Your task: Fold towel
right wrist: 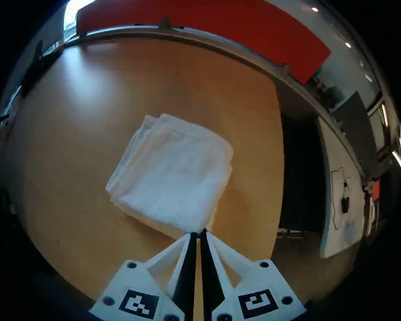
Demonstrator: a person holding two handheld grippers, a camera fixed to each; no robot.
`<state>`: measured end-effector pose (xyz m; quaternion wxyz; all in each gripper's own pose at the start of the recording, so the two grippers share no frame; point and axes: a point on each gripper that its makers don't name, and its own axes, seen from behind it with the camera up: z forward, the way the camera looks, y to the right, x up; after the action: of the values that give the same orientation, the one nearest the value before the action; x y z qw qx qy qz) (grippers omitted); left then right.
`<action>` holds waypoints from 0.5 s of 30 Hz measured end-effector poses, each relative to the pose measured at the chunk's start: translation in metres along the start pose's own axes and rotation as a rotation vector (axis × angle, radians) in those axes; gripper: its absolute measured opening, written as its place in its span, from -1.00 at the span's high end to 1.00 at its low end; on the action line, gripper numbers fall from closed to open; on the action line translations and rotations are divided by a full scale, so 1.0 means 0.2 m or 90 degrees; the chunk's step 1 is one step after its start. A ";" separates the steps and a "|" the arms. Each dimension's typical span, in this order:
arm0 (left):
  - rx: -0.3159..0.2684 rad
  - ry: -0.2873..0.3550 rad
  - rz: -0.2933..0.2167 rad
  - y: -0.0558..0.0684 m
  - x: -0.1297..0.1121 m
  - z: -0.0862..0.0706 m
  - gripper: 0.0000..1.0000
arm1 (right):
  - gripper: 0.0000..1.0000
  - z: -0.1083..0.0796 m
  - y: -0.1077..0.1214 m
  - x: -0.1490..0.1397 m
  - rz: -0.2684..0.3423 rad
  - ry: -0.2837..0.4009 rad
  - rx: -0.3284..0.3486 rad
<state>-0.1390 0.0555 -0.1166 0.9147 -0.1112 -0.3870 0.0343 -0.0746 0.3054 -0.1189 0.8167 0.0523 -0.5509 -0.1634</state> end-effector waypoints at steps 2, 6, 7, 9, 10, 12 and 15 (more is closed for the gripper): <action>0.000 0.000 0.001 0.00 0.00 0.00 -1.00 | 0.90 0.01 0.00 -0.01 0.000 -0.003 -0.001; 0.001 0.000 0.002 0.00 0.00 0.00 -1.00 | 0.85 0.01 0.00 -0.01 0.001 -0.004 -0.007; 0.001 0.001 0.003 0.00 0.01 0.00 -1.00 | 0.80 0.01 0.00 -0.01 0.003 -0.004 -0.009; 0.000 0.001 0.003 0.00 0.01 -0.01 -1.00 | 0.56 0.02 0.00 -0.02 0.006 -0.005 -0.014; 0.001 0.001 0.003 0.00 0.01 -0.01 -1.00 | 0.39 0.02 0.01 -0.02 0.006 -0.006 -0.016; 0.001 0.001 0.003 -0.01 0.01 -0.01 -1.00 | 0.06 0.01 0.01 -0.03 0.007 -0.008 -0.022; 0.000 0.001 0.003 -0.01 0.01 0.00 -1.00 | -0.22 0.01 0.02 -0.03 0.005 -0.010 -0.028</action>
<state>-0.1371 0.0537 -0.1156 0.9151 -0.1120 -0.3857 0.0364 -0.0773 0.3118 -0.1225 0.8141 0.0309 -0.5535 -0.1730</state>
